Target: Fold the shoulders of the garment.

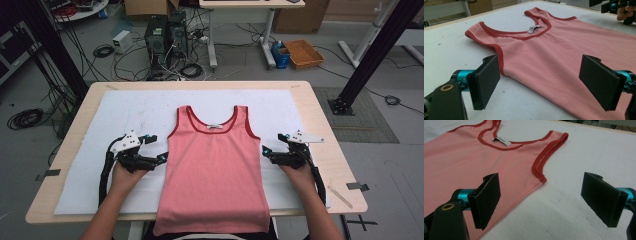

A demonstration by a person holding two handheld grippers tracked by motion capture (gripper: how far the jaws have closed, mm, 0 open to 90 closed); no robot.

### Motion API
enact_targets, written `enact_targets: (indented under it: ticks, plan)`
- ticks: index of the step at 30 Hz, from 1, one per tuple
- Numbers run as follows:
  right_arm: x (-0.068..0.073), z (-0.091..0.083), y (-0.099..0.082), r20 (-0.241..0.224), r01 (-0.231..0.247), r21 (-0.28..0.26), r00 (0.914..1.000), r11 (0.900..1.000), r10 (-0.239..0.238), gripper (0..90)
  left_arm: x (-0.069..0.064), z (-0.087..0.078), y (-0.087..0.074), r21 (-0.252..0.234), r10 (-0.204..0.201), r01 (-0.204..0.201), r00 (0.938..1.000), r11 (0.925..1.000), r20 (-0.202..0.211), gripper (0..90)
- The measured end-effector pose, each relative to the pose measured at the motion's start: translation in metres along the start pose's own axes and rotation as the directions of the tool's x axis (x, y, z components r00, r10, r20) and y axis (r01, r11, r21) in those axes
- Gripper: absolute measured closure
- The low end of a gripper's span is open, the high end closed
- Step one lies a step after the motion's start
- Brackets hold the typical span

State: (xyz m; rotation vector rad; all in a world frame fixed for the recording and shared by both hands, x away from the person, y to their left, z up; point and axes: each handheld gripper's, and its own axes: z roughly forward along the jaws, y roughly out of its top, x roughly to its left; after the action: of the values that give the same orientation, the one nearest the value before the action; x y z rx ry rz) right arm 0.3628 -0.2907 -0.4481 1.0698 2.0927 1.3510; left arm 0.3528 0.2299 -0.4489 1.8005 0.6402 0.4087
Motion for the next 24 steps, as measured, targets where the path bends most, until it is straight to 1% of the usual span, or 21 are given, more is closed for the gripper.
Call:
enact_targets:
  ticks: [3,6,8,11,15,16,19,24]
  plan:
    - [-0.0002,0.0003,0.0001,-0.005,-0.005,0.003,1.0,1.0,0.005,15.9,0.0,0.0,0.0001,0.0,0.003,-0.003,1.0,1.0,-0.002,17.2]
    - [-0.0003,0.0002,0.0,-0.005,-0.005,0.001,1.0,1.0,0.005,15.9,0.0015,-0.0006,-0.0003,-0.009,-0.017,0.017,0.9998,0.9998,-0.001,17.2]
    - [-0.0002,-0.0001,-0.0001,-0.003,-0.003,-0.001,1.0,1.0,0.003,15.8,0.0021,-0.0011,-0.0005,-0.012,-0.021,0.021,0.9998,0.9997,0.001,17.2]
    - [0.0004,0.0,-0.0001,0.003,0.004,0.0,1.0,1.0,-0.004,15.9,0.0007,-0.0009,-0.0005,-0.01,-0.01,0.01,1.0,0.9999,0.001,17.2]
    - [0.0006,0.0003,0.0001,0.001,0.0,0.005,1.0,1.0,0.0,15.9,0.0018,-0.0014,-0.0005,-0.012,-0.013,0.013,0.9999,0.9998,0.006,17.2]
    - [0.0006,0.0008,0.0003,0.002,-0.002,0.009,1.0,1.0,0.002,15.9,0.0022,-0.0019,-0.0007,-0.017,-0.019,0.019,0.9998,0.9997,0.009,17.2]
    - [0.0015,0.0008,0.0003,0.01,0.01,0.008,0.9999,0.9999,-0.01,15.9,0.0018,-0.0017,-0.0007,-0.018,-0.018,0.018,0.9998,0.9997,0.009,17.2]
    - [0.0011,0.0006,0.0003,0.007,0.006,0.006,1.0,1.0,-0.006,15.8,0.0018,-0.0018,-0.0006,-0.016,-0.012,0.013,0.9999,0.9998,0.01,17.2]
